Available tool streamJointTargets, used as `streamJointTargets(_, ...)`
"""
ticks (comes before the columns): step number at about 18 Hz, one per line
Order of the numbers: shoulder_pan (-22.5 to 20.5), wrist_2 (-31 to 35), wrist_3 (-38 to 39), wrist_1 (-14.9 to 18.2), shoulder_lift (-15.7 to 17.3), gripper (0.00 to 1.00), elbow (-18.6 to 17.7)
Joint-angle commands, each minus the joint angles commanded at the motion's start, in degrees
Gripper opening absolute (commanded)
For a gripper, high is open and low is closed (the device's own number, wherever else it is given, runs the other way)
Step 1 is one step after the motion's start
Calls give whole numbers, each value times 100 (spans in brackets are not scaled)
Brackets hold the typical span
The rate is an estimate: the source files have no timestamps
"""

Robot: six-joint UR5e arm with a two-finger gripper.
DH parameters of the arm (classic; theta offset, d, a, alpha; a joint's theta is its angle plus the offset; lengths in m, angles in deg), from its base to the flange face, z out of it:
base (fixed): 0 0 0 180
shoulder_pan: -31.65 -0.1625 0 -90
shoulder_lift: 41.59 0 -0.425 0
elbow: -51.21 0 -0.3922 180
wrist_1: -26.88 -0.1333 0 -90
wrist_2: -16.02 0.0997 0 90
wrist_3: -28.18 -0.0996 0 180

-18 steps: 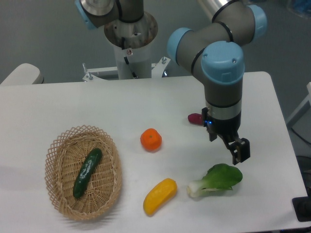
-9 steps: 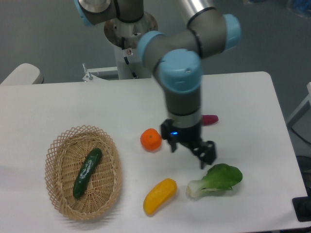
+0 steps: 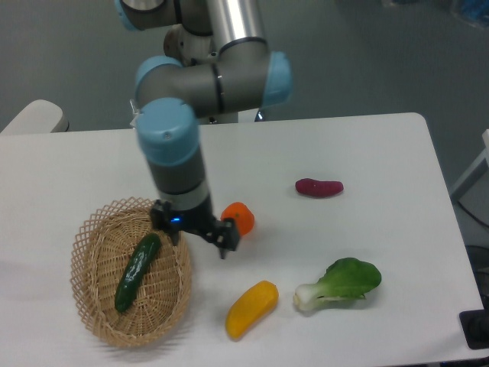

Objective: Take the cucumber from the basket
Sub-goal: 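Move the gripper over the wicker basket and lower it to the cucumber, then close the gripper on the green cucumber inside the basket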

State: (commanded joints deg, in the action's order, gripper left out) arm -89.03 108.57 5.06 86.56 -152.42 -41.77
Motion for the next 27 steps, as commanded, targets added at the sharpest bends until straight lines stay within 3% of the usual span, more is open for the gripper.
streamJointTargets(13,502,52,-157,-519,-887,100,60)
streamJointTargets(27,660,70,-175,-563,-1116,100,8)
